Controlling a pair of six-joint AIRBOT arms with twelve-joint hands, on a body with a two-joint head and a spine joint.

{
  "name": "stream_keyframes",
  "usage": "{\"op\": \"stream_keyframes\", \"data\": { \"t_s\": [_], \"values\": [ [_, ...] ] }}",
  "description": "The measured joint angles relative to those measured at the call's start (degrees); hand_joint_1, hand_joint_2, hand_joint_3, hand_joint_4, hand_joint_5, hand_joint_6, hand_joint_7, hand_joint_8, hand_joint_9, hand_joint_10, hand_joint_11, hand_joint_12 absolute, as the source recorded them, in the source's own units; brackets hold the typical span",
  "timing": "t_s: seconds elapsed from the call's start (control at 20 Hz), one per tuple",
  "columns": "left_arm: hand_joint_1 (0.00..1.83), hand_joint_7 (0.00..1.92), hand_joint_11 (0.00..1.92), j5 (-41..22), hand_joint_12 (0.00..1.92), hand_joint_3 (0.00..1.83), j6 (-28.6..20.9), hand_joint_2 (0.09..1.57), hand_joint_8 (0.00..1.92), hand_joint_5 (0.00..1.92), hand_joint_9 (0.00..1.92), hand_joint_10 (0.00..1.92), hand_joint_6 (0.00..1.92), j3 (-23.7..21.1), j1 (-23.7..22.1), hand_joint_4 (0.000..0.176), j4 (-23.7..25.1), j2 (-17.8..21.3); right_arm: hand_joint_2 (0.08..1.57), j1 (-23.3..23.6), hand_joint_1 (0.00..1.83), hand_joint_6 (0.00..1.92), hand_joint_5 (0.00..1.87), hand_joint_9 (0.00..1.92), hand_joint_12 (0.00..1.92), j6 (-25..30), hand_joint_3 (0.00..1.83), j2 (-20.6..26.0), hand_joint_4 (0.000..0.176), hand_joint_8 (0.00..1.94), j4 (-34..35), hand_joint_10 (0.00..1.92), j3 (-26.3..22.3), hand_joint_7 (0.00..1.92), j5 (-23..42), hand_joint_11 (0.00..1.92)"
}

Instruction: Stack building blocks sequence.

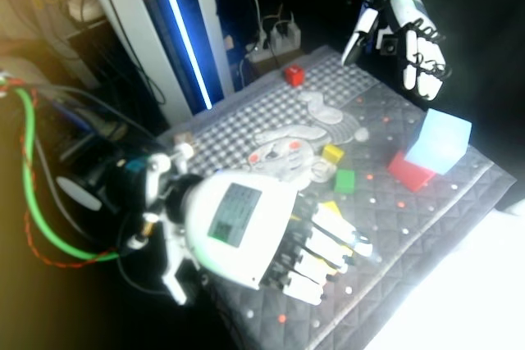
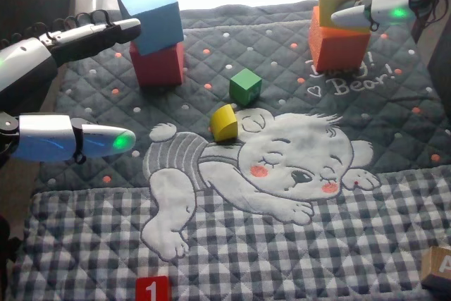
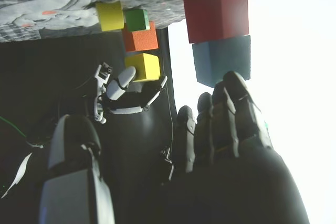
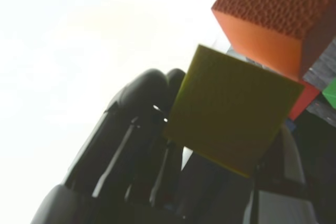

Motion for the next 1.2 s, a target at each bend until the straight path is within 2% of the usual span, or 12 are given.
{"op": "stream_keyframes", "data": {
  "t_s": [0.15, 0.2, 0.3, 0.35, 0.4, 0.45, 0.6, 0.75, 0.85, 0.9, 1.1, 1.2],
  "values": [
    [0.73, 0.19, 0.0, 0.0, 0.68, 0.0, 0.0, 0.92, 0.0, 0.22, 0.15, 0.0, 0.0, 0.0, 0.0, 0.099, 0.0, 0.0, 1.05, 0.0, 1.26, 0.74, 1.06, 1.27, 1.17, 0.0, 0.0, 0.0, 0.0, 0.76, 0.0, 0.51, 0.0, 1.19, -0.5, 1.0],
    [0.73, 0.19, 0.0, -0.1, 0.66, 0.0, 0.0, 0.92, 0.0, 0.23, 0.14, 0.0, 0.0, 0.0, 0.0, 0.108, 0.0, 0.0, 1.07, 0.0, 1.37, 0.81, 0.93, 1.12, 1.16, 0.0, 0.02, 0.0, 0.0, 0.89, 0.0, 0.93, 0.0, 1.07, -0.9, 0.86],
    [0.74, 0.19, 0.0, -0.1, 0.62, 0.0, -0.1, 0.92, 0.0, 0.22, 0.13, 0.0, 0.0, -0.1, -0.1, 0.109, 0.1, 0.0, 1.1, 0.0, 1.38, 0.9, 0.85, 1.09, 1.12, 0.0, 0.0, 0.0, 0.0, 1.02, 0.0, 1.04, 0.0, 0.98, -1.5, 0.83],
    [0.73, 0.18, 0.0, -0.2, 0.64, 0.0, -0.1, 0.92, 0.0, 0.22, 0.13, 0.0, 0.0, -0.1, -0.3, 0.109, 0.1, 0.0, 1.11, -0.2, 1.46, 0.41, 0.77, 0.99, 1.08, 0.0, 0.01, -0.1, 0.0, 1.13, 0.1, 1.12, 0.0, 0.85, -1.5, 0.72],
    [0.73, 0.18, 0.0, -0.3, 0.64, 0.0, -0.1, 0.92, 0.0, 0.22, 0.13, 0.0, 0.0, 0.0, -0.4, 0.115, 0.1, 0.0, 1.04, -0.4, 1.32, 0.16, 0.77, 0.86, 1.12, 0.0, 0.0, -0.1, 0.0, 0.53, 0.1, 0.65, 0.0, 0.77, -1.5, 0.52],
    [0.73, 0.19, 0.0, -0.6, 0.64, 0.0, -0.1, 0.92, 0.0, 0.23, 0.14, 0.01, 0.0, -0.1, -0.4, 0.102, 0.0, 0.0, 1.02, -0.7, 1.3, 0.01, 0.71, 0.79, 1.19, 0.1, 0.0, -0.2, 0.0, 0.08, 0.1, 0.3, 0.0, 0.73, -1.3, 0.24],
    [0.72, 0.19, 0.0, -0.7, 0.61, 0.0, -0.1, 0.93, 0.0, 0.23, 0.15, 0.0, 0.0, 0.0, -0.4, 0.096, -0.1, 0.0, 0.99, -0.8, 1.28, 0.0, 0.61, 0.73, 1.13, 0.1, 0.0, -0.2, 0.036, 0.0, 0.2, 0.09, 0.0, 0.59, -1.1, 0.11],
    [0.74, 0.19, 0.0, -2.0, 0.64, 0.01, -0.1, 0.95, 0.0, 0.24, 0.14, 0.0, 0.0, -0.1, -0.4, 0.043, -0.5, 0.0, 0.98, -0.8, 1.28, 0.0, 0.57, 0.74, 1.2, 0.0, 0.0, -0.2, 0.047, 0.0, 0.2, 0.08, 0.0, 0.55, -1.6, 0.04],
    [0.73, 0.19, 0.0, -2.6, 0.64, 0.01, -0.1, 0.95, 0.0, 0.23, 0.13, 0.0, 0.0, -0.1, -0.4, 0.049, -0.6, 0.0, 0.98, -0.8, 1.27, 0.0, 0.57, 0.73, 1.27, 0.0, 0.0, -0.2, 0.058, 0.0, 0.2, 0.07, -0.1, 0.54, -1.6, 0.09],
    [0.7, 0.18, 0.0, -2.6, 0.66, 0.0, -0.1, 0.96, 0.0, 0.23, 0.13, 0.0, 0.0, -0.1, -0.4, 0.067, -0.6, 0.0, 0.98, -0.8, 1.25, 0.0, 0.56, 0.72, 1.31, 0.0, 0.0, -0.2, 0.066, 0.0, 0.2, 0.06, -0.2, 0.52, -1.6, 0.15],
    [0.71, 0.19, 0.0, -2.5, 0.71, 0.0, -0.1, 0.96, 0.0, 0.26, 0.15, 0.0, 0.0, -0.1, -0.4, 0.048, -0.7, 0.0, 0.99, -0.8, 1.24, 0.0, 0.53, 0.72, 1.25, 0.0, 0.0, -0.2, 0.054, 0.0, 0.2, 0.05, -0.7, 0.52, -1.6, 0.07],
    [0.71, 0.19, 0.0, -2.5, 0.76, 0.0, -0.1, 0.94, 0.0, 0.27, 0.15, 0.0, 0.0, -0.1, -0.4, 0.044, -0.7, 0.0, 0.98, -0.8, 1.2, 0.0, 0.4, 0.58, 1.33, 0.0, 0.0, -0.1, 0.091, 0.0, 0.4, 0.01, -2.3, 0.41, -0.9, 0.05]
  ]
}}
